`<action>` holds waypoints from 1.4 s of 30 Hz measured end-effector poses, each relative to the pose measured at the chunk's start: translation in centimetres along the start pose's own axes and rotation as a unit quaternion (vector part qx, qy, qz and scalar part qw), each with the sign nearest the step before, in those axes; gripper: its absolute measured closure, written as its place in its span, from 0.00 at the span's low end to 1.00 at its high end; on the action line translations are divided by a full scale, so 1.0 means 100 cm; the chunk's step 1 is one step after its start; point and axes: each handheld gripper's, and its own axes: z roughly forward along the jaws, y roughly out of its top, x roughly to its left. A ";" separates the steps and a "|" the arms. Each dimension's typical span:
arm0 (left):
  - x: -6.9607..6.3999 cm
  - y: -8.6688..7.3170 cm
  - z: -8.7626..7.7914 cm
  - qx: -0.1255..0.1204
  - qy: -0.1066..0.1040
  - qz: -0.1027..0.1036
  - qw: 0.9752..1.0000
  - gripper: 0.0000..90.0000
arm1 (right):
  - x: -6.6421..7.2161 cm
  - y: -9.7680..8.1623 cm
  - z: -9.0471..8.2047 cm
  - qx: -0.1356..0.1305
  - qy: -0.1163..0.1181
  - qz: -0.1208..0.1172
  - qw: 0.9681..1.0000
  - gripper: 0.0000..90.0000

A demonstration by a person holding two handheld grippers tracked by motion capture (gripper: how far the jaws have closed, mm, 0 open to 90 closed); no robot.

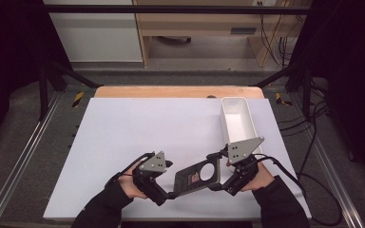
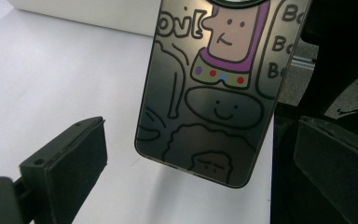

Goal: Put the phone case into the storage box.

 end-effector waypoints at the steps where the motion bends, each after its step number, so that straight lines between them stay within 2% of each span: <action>1: 0.000 0.001 0.000 0.003 -0.001 0.002 1.000 0.02 | 0.000 0.000 0.000 0.001 0.000 0.000 1.000 0.14; 8: 0.001 0.007 0.003 0.027 -0.014 0.009 1.000 0.02 | 0.000 0.004 0.002 0.020 0.006 -0.002 1.000 0.14; 13: 0.000 0.010 0.011 0.056 -0.021 0.017 0.998 0.02 | 0.000 0.008 0.003 0.034 0.009 -0.004 0.999 0.14; 22: 0.001 0.014 0.020 0.085 -0.027 0.031 0.996 0.02 | -0.001 0.017 0.006 0.056 0.012 -0.009 0.998 0.14; 30: 0.004 0.015 0.026 0.103 -0.036 0.035 0.993 0.02 | -0.002 0.026 0.010 0.078 0.015 -0.016 0.997 0.14; 42: 0.006 0.020 0.033 0.127 -0.035 0.048 0.990 0.02 | -0.002 0.041 0.016 0.103 0.022 -0.025 0.994 0.14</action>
